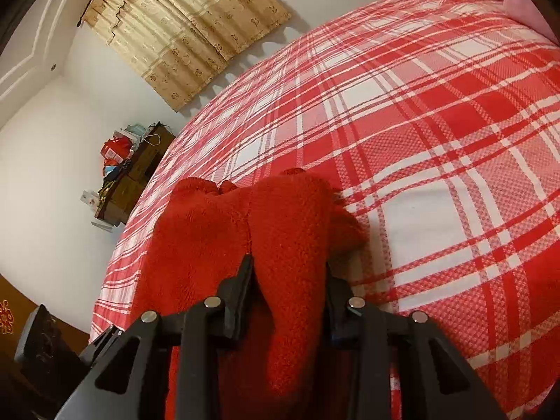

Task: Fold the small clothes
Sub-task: 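Grasp the bundle end with the right tool while the left tool grasps the other side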

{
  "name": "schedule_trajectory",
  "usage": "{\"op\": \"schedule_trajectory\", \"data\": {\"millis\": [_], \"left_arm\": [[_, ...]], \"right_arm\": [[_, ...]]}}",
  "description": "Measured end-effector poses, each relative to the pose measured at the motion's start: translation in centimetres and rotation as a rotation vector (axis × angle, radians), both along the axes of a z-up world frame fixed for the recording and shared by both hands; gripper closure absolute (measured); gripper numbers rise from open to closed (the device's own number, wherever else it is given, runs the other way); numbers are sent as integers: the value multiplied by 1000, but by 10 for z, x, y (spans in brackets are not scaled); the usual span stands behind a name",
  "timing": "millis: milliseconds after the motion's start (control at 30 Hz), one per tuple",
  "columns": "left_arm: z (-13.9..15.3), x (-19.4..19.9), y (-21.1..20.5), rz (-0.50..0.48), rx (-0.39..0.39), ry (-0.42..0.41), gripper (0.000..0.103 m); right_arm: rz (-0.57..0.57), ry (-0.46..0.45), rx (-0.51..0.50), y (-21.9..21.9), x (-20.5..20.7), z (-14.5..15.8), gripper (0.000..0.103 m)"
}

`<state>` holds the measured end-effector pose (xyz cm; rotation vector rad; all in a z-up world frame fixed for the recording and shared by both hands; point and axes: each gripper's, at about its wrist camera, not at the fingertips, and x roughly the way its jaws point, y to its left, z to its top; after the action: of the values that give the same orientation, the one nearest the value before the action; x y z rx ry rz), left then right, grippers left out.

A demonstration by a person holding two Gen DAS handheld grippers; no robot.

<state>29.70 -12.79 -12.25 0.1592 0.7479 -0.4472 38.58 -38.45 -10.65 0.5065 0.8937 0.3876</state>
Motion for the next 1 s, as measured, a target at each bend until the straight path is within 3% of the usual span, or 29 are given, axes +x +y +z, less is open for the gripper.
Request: {"op": "schedule_trajectory", "data": {"millis": [133, 300, 600, 1000], "left_arm": [[4, -8, -3, 8, 42, -44, 60], [13, -13, 7, 23, 34, -46, 69], [28, -30, 14, 23, 33, -70, 71], [34, -41, 26, 44, 15, -69, 72]], "right_arm": [[-9, -17, -10, 2, -4, 4, 71], [-24, -51, -11, 3, -16, 12, 73], [-6, -101, 5, 20, -37, 33, 74], [8, -87, 36, 30, -56, 28, 74]]}}
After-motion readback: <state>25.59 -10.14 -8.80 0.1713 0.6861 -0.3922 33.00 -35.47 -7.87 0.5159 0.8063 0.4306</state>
